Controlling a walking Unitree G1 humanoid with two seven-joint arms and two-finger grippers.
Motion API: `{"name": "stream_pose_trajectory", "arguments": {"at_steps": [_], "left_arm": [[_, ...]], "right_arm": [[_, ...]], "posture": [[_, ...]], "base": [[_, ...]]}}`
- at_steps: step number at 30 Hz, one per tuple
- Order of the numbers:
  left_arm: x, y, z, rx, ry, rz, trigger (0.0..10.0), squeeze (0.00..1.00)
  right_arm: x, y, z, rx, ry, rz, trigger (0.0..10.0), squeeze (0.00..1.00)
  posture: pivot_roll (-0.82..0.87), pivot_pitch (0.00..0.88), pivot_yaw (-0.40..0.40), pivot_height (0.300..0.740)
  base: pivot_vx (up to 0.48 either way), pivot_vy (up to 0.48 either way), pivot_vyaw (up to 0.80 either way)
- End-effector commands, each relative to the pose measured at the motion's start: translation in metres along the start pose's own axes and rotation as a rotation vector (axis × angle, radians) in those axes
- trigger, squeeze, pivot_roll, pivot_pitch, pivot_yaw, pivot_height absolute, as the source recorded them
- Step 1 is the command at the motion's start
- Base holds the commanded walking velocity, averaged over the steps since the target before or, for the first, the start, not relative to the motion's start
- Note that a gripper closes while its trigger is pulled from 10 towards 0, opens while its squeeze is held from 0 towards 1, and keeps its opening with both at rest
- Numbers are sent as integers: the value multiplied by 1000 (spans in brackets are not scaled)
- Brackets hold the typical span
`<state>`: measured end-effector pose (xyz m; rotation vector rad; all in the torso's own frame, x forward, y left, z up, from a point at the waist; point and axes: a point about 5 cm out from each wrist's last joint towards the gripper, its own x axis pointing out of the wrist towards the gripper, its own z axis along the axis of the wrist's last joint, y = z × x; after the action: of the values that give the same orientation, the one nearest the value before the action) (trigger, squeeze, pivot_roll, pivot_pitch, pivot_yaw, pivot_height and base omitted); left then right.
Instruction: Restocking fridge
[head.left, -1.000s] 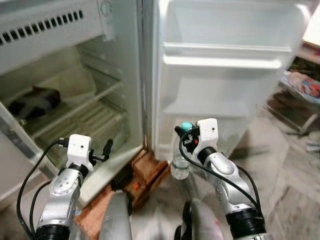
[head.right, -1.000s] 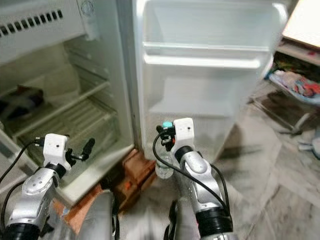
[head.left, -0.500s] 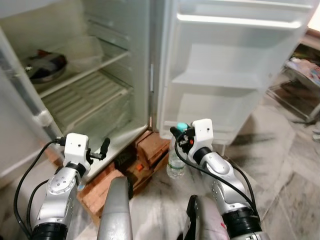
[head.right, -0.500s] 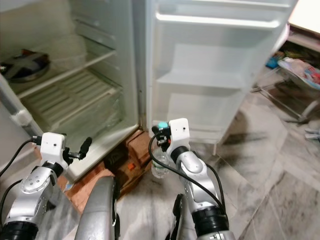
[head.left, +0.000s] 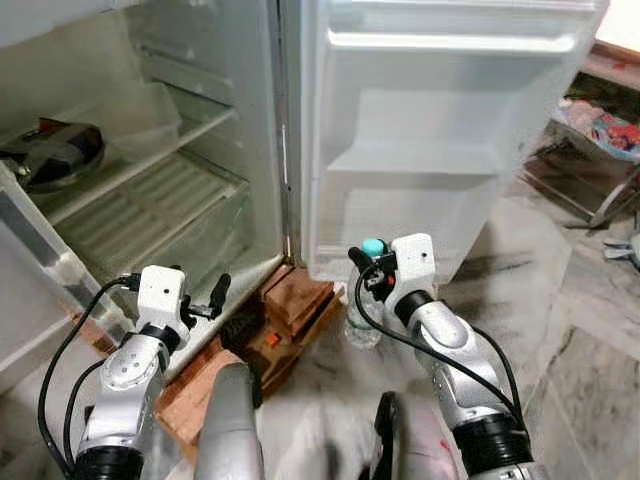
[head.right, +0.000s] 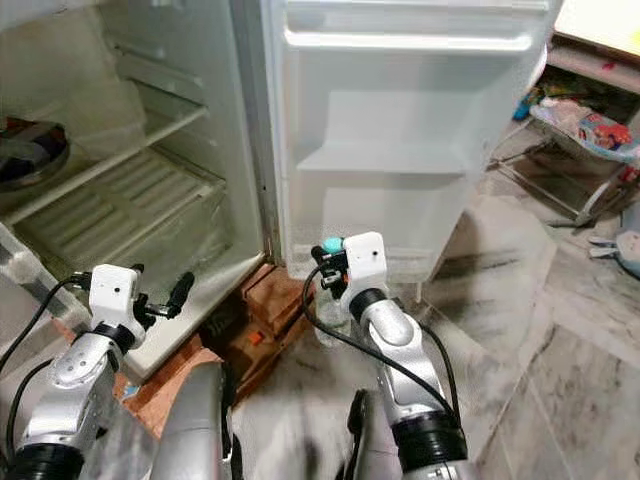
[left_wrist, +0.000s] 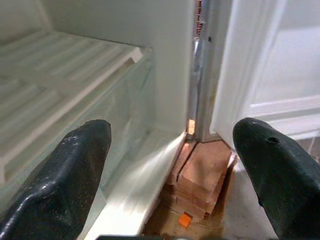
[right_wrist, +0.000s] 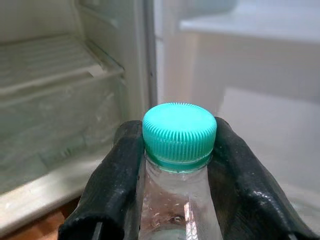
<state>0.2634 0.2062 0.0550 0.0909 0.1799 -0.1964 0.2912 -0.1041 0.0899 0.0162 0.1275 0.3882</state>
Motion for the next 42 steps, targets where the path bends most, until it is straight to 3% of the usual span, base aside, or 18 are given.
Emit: {"name": "stream_pose_trajectory", "arguments": {"at_steps": [1, 23, 26, 31, 34, 39, 42], "left_arm": [[0, 0, 2, 3, -12, -12, 10000, 0], [1, 1, 2, -3, -6, -6, 10000, 0], [1, 1, 2, -5, -7, -3, 10000, 0], [0, 0, 3, -4, -6, 1, 10000, 0], [-10, 4, 3, 2, 7, 13, 10000, 0], [-22, 6, 2, 26, 20, 11, 10000, 0], [-33, 20, 6, 41, 22, 58, 10000, 0]], "right_arm": [[2, 4, 13, -33, -61, 29, 10000, 0], [2, 14, 25, -65, -137, 130, 10000, 0], [3, 18, 28, -90, -157, 167, 10000, 0], [13, 40, 32, -120, -194, 276, 10000, 0], [24, 52, 33, -138, -218, 318, 10000, 0], [32, 59, 34, -150, -230, 337, 10000, 0], [45, 68, 36, -166, -239, 357, 10000, 0]], "posture": [[99, 42, -30, 592], [99, 42, -33, 592], [99, 42, -33, 592], [129, 48, -35, 592], [172, 81, -30, 592], [235, 120, -35, 592], [273, 148, -32, 592]], "base": [[326, 0, 0], [399, 0, 0], [0, 0, 0], [0, 0, 0], [0, 0, 0], [0, 0, 0], [0, 0, 0]]}}
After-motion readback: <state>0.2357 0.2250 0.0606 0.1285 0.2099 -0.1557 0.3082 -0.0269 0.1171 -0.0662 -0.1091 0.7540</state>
